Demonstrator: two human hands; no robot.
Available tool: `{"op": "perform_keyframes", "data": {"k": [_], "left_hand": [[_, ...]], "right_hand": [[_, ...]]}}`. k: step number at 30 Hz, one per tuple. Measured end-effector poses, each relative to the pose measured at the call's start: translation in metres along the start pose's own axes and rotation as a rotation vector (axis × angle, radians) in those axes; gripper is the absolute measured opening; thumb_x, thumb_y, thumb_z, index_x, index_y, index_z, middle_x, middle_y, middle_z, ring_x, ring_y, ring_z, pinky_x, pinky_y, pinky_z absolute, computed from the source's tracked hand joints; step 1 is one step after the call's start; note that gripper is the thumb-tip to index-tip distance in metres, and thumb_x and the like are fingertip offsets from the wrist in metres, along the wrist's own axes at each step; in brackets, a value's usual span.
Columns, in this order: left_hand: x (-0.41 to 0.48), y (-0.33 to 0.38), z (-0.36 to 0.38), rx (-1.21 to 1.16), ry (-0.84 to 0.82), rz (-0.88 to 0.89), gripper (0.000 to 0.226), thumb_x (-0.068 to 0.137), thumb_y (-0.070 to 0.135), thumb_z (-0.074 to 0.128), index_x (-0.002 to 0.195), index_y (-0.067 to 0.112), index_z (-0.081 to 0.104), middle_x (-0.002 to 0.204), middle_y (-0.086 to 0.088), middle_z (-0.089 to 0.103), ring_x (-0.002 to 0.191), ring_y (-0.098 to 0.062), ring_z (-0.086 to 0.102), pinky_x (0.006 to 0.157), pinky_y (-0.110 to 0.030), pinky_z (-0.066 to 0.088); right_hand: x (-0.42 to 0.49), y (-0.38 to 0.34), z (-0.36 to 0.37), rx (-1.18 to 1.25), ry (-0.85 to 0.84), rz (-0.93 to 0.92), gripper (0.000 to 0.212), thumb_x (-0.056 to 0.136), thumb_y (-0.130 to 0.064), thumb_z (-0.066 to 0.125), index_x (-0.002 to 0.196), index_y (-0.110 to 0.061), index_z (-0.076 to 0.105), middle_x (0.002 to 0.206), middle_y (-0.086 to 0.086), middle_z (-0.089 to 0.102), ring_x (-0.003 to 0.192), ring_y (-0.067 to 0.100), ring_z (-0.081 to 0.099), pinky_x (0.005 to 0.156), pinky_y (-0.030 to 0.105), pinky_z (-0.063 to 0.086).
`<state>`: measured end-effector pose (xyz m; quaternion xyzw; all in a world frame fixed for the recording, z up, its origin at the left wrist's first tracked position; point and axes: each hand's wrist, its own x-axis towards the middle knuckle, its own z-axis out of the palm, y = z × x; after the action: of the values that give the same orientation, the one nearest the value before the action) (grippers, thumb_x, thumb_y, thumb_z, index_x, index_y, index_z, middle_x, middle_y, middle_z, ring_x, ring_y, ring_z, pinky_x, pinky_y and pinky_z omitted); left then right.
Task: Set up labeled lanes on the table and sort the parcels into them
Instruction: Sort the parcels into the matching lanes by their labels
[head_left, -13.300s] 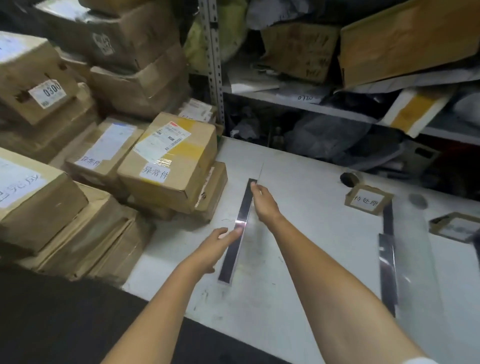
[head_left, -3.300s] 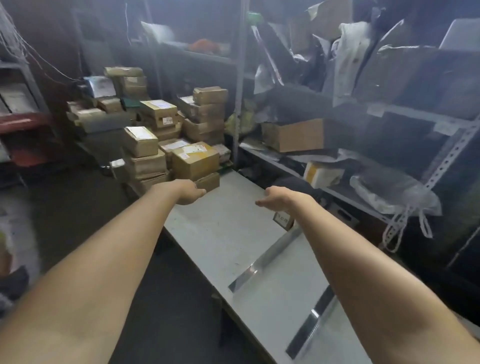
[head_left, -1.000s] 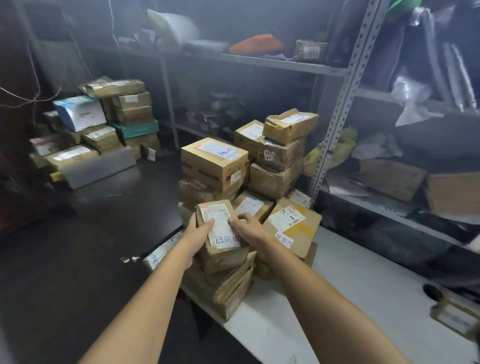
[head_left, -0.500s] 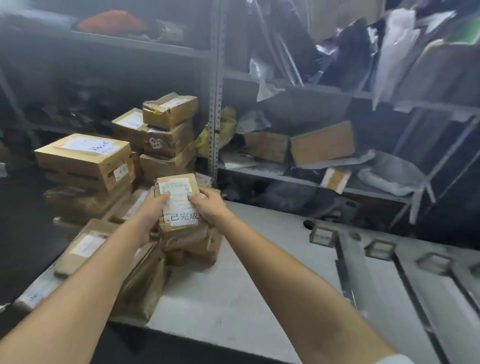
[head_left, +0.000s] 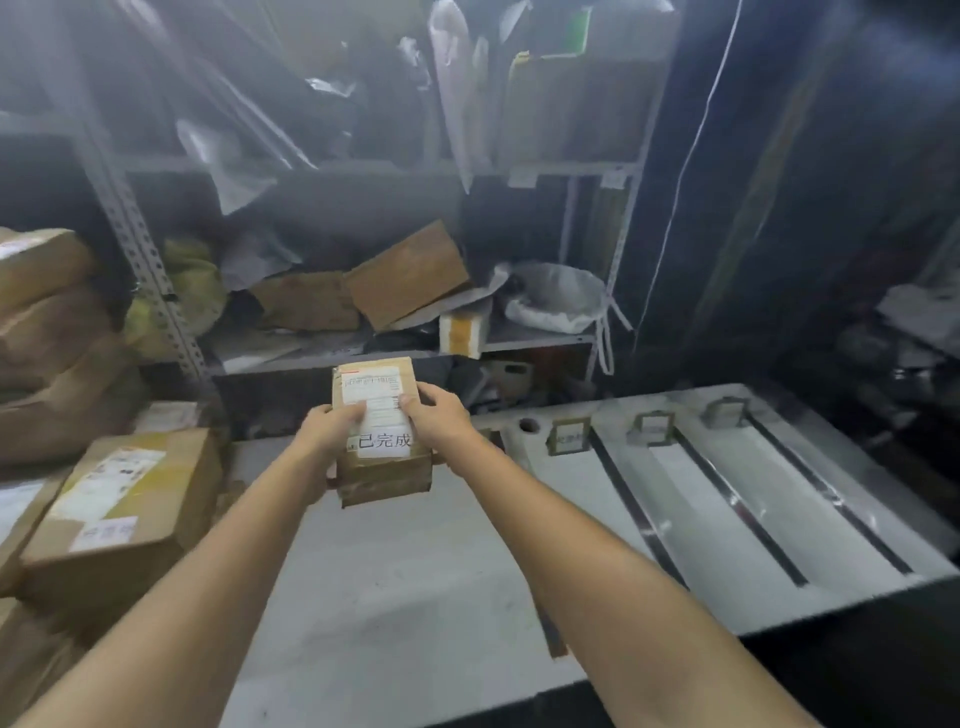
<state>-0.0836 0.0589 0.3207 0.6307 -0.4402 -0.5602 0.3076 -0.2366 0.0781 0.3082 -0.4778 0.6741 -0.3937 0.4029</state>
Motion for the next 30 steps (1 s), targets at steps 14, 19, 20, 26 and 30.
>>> {"op": "perform_keyframes", "data": {"k": [14,19,20,26,30], "left_hand": [[-0.026,0.036,0.316,0.055,-0.287,0.036,0.032,0.102,0.038,0.048,0.125,0.017,0.054,0.11,-0.005,0.07,0.097,-0.024,0.067,0.078,-0.045,0.055],[-0.018,0.04,0.391,0.083,-0.379,0.006,0.031,0.102,0.038,0.046,0.128,0.023,0.052,0.113,-0.004,0.069,0.101,-0.023,0.065,0.076,-0.047,0.052],[-0.015,0.04,0.405,0.096,-0.398,0.006,0.031,0.102,0.037,0.045,0.129,0.023,0.052,0.111,-0.004,0.07,0.1,-0.022,0.065,0.071,-0.044,0.051],[0.01,0.043,0.476,0.105,-0.489,-0.01,0.02,0.104,0.033,0.045,0.119,0.021,0.052,0.102,-0.003,0.069,0.086,-0.018,0.064,0.063,-0.037,0.046],[0.029,0.041,0.518,0.118,-0.525,-0.039,0.038,0.099,0.041,0.049,0.132,0.023,0.046,0.11,-0.004,0.071,0.096,-0.024,0.068,0.069,-0.041,0.051]], "right_hand": [[-0.001,0.127,-0.298,0.063,0.192,0.16,0.042,0.101,-0.034,0.054,0.142,-0.026,0.053,0.129,0.001,0.066,0.111,0.024,0.065,0.098,0.046,0.054],[0.004,0.163,-0.362,0.099,0.237,0.228,0.041,0.102,-0.034,0.052,0.142,-0.029,0.052,0.126,0.001,0.068,0.109,0.024,0.066,0.095,0.048,0.055],[0.007,0.171,-0.371,0.108,0.248,0.253,0.041,0.102,-0.035,0.052,0.143,-0.031,0.051,0.125,0.0,0.068,0.107,0.023,0.067,0.092,0.048,0.057],[0.023,0.204,-0.419,0.117,0.327,0.316,0.038,0.103,-0.036,0.051,0.14,-0.033,0.053,0.123,-0.001,0.069,0.103,0.022,0.069,0.087,0.047,0.059],[0.036,0.221,-0.45,0.1,0.354,0.353,0.043,0.103,-0.033,0.052,0.146,-0.029,0.048,0.128,0.0,0.067,0.097,0.017,0.068,0.074,0.036,0.06]]}}
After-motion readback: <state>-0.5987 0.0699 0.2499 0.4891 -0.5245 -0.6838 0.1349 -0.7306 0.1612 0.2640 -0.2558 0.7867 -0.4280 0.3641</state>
